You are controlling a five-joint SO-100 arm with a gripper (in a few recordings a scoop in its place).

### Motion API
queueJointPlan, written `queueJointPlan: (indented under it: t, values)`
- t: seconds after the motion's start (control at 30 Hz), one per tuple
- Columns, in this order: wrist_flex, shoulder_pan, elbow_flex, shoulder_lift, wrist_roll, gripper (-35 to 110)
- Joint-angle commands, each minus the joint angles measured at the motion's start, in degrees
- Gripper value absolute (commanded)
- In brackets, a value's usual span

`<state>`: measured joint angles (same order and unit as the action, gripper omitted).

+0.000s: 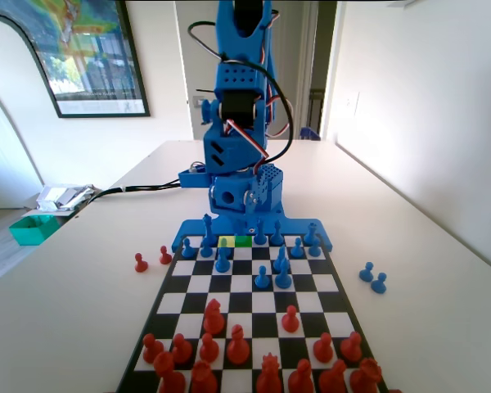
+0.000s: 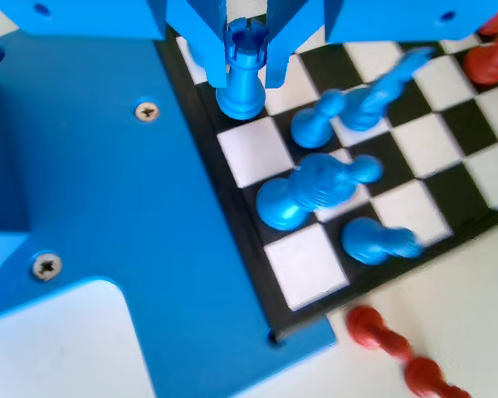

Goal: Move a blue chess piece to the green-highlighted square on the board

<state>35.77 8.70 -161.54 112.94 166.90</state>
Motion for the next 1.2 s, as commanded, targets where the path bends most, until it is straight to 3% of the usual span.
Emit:
queueJointPlan:
  t: [0.0,0.77,1.17]
  values:
    - [0.26,-1.05,1.58,0.53,5.27,2]
    - [-8.88,-0.53,-5.54,0.18,7.38,5]
    - [-8.44,0.0,-4.31,0.18,7.73,13]
